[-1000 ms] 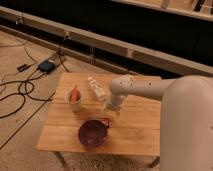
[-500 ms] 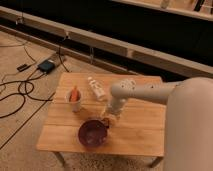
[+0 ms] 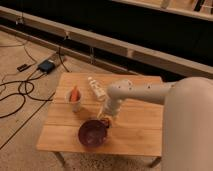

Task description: Push the eraser across the table

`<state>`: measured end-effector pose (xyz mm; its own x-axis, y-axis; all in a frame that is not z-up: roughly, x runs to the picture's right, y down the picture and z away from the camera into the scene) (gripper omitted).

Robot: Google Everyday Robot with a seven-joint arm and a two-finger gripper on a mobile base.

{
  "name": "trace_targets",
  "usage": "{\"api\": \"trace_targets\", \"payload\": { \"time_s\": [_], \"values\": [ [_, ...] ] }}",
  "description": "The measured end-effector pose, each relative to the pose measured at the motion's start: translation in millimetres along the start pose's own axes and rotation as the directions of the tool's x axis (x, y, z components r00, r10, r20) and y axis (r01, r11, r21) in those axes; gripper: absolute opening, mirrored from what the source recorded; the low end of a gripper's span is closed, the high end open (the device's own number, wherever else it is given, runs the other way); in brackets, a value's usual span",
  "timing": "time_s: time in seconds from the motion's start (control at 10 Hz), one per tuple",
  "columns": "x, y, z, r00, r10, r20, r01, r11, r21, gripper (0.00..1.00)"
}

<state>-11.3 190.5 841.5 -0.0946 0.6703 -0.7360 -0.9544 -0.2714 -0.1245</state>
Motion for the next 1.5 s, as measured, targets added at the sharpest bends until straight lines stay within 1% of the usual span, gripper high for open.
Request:
{"api": "trace_targets", "payload": {
  "time_s": [0.3, 0.5, 1.0, 1.2, 1.5],
  "values": [
    [6.3, 20.3, 5.8, 0.999, -0.038, -0.014, 0.038, 0.999, -0.014, 0.65],
    [8.0, 29.7, 8.3, 0.998, -0.057, -0.018, 0.057, 0.998, -0.023, 0.65],
    [12.5, 58.1, 14.2, 0.993, -0.11, -0.033, 0.109, 0.993, -0.048, 0.65],
    [17.1, 67.9, 14.9, 0.991, -0.128, -0.045, 0.125, 0.99, -0.066, 0.65],
    [28.1, 82.4, 17.6, 0.983, -0.171, -0.063, 0.165, 0.982, -0.087, 0.65]
  ]
}}
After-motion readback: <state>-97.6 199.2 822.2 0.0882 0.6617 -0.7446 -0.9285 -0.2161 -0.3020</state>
